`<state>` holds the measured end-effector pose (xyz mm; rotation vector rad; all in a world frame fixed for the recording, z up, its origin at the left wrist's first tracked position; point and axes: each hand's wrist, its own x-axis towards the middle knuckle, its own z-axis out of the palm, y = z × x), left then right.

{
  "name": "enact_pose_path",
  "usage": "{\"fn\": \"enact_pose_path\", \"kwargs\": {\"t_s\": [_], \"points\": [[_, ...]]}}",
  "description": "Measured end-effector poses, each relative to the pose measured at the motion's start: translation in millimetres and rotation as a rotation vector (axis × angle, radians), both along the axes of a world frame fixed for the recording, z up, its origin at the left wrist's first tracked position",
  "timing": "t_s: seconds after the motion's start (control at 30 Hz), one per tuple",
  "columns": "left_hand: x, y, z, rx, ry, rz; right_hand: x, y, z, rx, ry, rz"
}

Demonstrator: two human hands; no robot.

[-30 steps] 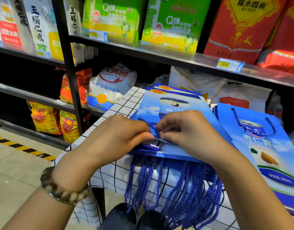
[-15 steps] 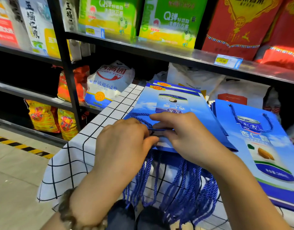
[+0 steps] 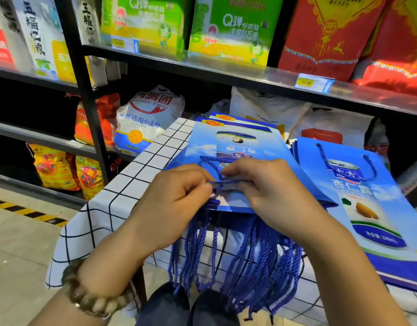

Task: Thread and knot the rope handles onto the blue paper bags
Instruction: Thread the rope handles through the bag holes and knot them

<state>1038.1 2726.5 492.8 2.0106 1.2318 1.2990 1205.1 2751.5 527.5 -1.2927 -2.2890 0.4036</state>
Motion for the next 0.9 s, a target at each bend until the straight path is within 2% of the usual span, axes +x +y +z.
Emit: {"fn": "enact_pose_path", "kwargs": {"t_s": [0.17, 0.23, 0.3, 0.4, 0.5, 0.6, 0.67, 0.73, 0.77, 0.9], "points": [[-0.9, 3.2, 11.0, -0.231, -0.222, 0.039, 0.3, -7.8, -2.7, -0.021, 0.155, 0.001], [4.0, 11.2, 21.0, -0.294, -0.176, 0.107, 0.4, -10.9, -4.8, 0.007, 0.135, 0.003], [10.8, 19.0, 26.6, -0.326, -0.049, 0.129, 0.6, -14.1, -6.2, 0.037, 0.113, 0.009], [17.9, 26.7, 29.6, -0.288, 0.122, 0.129, 2.8, -17.7, -6.7, 0.067, 0.134, 0.003], [13.9, 38.5, 30.4, -0.234, 0.068, 0.238, 7.2, -19.3, -7.0, 0.093, 0.12, 0.009], [14.5, 45.1, 28.8, -0.22, -0.09, 0.265, 8.1, -26.0, -5.6, 0.132, 0.018, 0.064], [20.5, 44.2, 24.9, -0.181, -0.093, 0.268, 5.6, -28.8, -8.3, 0.212, -0.188, 0.063], [24.8, 41.3, 22.8, -0.175, -0.11, 0.261, -0.5, -26.7, -17.2, 0.383, -0.428, 0.038], [25.1, 39.6, 23.1, -0.171, -0.12, 0.256, -4.2, -25.7, -21.7, 0.454, -0.481, 0.012], [15.7, 31.0, 24.8, 0.004, -0.221, 0.346, -5.3, -19.1, -25.5, 0.633, -0.409, -0.02]]}}
